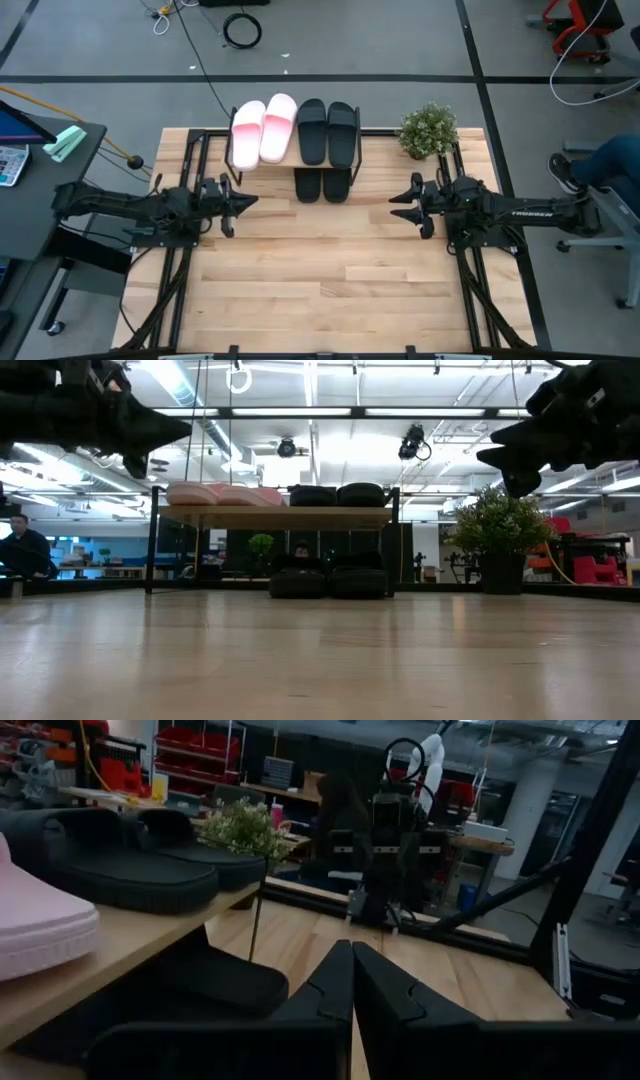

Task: Pick and place slides into the shelf
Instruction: Return to Home Position

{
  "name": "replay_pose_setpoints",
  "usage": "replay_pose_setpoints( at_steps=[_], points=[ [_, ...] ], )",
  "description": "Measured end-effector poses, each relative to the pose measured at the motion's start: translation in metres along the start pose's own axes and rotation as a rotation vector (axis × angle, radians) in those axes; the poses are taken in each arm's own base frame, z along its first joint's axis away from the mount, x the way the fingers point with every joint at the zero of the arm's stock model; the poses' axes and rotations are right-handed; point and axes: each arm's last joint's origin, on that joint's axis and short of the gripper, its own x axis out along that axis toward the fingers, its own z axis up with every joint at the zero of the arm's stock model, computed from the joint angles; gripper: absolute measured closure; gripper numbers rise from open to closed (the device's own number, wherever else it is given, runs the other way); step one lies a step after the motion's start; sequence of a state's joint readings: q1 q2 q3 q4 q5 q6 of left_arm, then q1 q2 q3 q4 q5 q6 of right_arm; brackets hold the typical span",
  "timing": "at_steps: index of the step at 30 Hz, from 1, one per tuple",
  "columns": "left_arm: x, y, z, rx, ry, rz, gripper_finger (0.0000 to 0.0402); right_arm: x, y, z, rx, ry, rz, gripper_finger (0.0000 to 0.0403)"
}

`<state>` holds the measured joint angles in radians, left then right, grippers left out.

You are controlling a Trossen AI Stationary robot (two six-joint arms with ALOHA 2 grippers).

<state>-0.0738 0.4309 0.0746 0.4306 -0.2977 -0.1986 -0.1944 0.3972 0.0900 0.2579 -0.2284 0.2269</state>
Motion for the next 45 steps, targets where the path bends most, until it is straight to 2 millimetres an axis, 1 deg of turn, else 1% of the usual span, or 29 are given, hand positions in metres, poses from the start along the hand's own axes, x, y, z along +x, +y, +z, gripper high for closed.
replay_pose_setpoints(
  at_steps=[5,8,11,14,17,25,30,37,45],
  points=[
    [-0.001,0.002,-0.006,-0.002,0.019,0.004,0.0395,-0.006,0.000,-0.005,-0.001,-0.036,0.007,0.0226],
    [-0.001,0.001,-0.006,-0.039,0.020,0.002,0.0388,-0.007,-0.001,-0.010,0.020,-0.029,0.006,0.0226],
    [-0.001,0.000,-0.007,-0.041,0.024,-0.007,0.0379,-0.007,-0.002,-0.014,0.030,-0.019,0.003,0.0226],
    [-0.001,0.000,-0.008,-0.038,0.031,-0.009,0.0376,-0.007,-0.003,-0.016,0.030,-0.024,-0.030,0.0226],
    [-0.001,0.000,-0.009,-0.041,0.043,-0.006,0.0381,-0.007,-0.005,-0.019,0.031,-0.020,-0.060,0.0226],
    [-0.002,0.001,-0.013,-0.026,0.088,0.005,0.0393,-0.007,-0.005,-0.019,0.037,-0.021,-0.068,0.0226],
    [-0.002,0.002,-0.015,-0.020,0.109,0.009,0.0379,-0.007,-0.005,-0.019,0.092,-0.010,-0.071,0.0226],
    [-0.002,0.002,-0.015,-0.019,0.108,0.009,0.0364,-0.007,-0.004,-0.017,0.089,-0.009,-0.071,0.0226],
    [-0.002,0.001,-0.015,-0.020,0.106,0.006,0.0371,-0.007,-0.004,-0.017,0.088,-0.009,-0.071,0.0226]
  ],
)
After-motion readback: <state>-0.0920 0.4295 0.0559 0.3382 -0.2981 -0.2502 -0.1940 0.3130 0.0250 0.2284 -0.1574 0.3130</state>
